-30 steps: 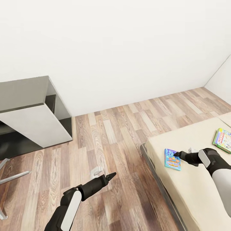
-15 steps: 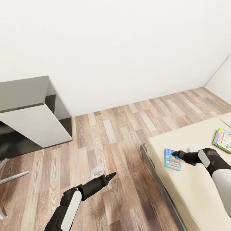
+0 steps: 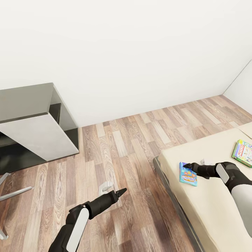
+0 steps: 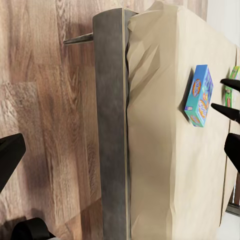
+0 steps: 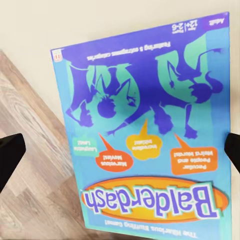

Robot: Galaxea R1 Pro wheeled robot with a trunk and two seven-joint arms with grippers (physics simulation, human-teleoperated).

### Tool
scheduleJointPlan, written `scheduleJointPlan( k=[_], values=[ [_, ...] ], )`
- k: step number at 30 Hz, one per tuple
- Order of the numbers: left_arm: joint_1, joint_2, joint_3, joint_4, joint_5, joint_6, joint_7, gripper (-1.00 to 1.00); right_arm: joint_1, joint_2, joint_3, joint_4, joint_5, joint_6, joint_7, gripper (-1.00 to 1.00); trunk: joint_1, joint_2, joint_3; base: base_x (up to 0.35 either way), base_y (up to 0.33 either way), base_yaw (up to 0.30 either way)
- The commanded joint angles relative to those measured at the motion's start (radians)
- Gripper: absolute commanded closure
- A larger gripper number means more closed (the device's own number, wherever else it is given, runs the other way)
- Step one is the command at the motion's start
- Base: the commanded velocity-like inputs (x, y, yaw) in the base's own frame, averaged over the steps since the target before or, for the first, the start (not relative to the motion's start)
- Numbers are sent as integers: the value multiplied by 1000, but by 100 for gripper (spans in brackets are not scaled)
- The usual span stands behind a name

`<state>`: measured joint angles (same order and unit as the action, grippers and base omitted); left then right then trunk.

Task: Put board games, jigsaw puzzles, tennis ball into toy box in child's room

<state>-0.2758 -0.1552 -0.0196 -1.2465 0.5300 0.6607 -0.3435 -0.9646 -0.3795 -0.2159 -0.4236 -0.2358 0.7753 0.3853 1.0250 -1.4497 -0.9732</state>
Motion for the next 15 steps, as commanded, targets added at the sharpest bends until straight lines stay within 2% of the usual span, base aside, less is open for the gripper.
scheduleJointPlan(
  k=[1, 15],
  values=[
    [0, 0, 1, -1, 4, 7, 0, -100, 0, 0, -6, 0, 4, 6, 10, -100, 0, 0, -1, 0, 0, 0],
    [0, 0, 1, -1, 5, 7, 0, -100, 0, -2, -4, 3, 4, 22, 58, -100, 0, 0, -1, 0, 0, 0]
  ],
)
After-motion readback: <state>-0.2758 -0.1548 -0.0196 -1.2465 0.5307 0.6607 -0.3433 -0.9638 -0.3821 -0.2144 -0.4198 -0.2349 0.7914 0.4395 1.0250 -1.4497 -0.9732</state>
